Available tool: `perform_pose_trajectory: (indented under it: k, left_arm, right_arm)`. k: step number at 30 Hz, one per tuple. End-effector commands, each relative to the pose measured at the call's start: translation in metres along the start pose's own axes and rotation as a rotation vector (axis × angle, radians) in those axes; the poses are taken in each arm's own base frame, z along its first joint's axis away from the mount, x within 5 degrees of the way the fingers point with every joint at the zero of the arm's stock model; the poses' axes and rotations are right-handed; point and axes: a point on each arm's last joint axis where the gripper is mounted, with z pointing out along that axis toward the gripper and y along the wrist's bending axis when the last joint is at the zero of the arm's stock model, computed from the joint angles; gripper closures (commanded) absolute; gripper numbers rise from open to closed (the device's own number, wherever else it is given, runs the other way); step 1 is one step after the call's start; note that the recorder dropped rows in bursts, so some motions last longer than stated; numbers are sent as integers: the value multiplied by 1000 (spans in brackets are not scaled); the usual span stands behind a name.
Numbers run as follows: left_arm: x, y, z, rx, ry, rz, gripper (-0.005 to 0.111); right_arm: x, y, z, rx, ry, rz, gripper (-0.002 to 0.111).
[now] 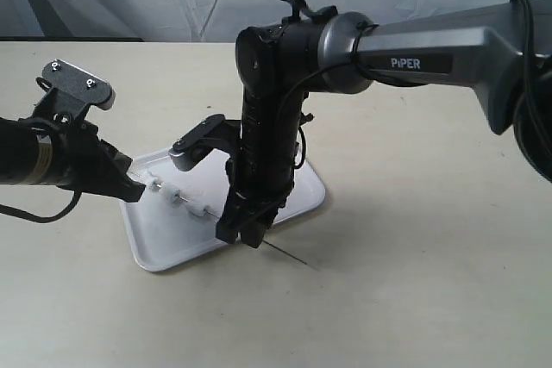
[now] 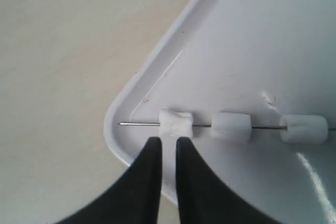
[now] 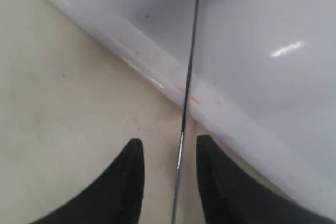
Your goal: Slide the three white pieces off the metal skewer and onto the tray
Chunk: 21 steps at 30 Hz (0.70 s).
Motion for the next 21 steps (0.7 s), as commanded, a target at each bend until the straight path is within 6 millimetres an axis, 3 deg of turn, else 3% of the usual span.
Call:
perform_pose_trajectory:
  k: [1,8,21]
  left_arm:
    - [4,8,-1,-11,6,-83,94]
    - [5,11,-2,14,4,-100,94]
    - [5,8,-2,39,3,-101,94]
  right_arm:
    - [-2,-1,3,2,-21,27,74]
    - [-3,-3,7,11,-27,56,74]
    - [13,-6,28,29,60,103,74]
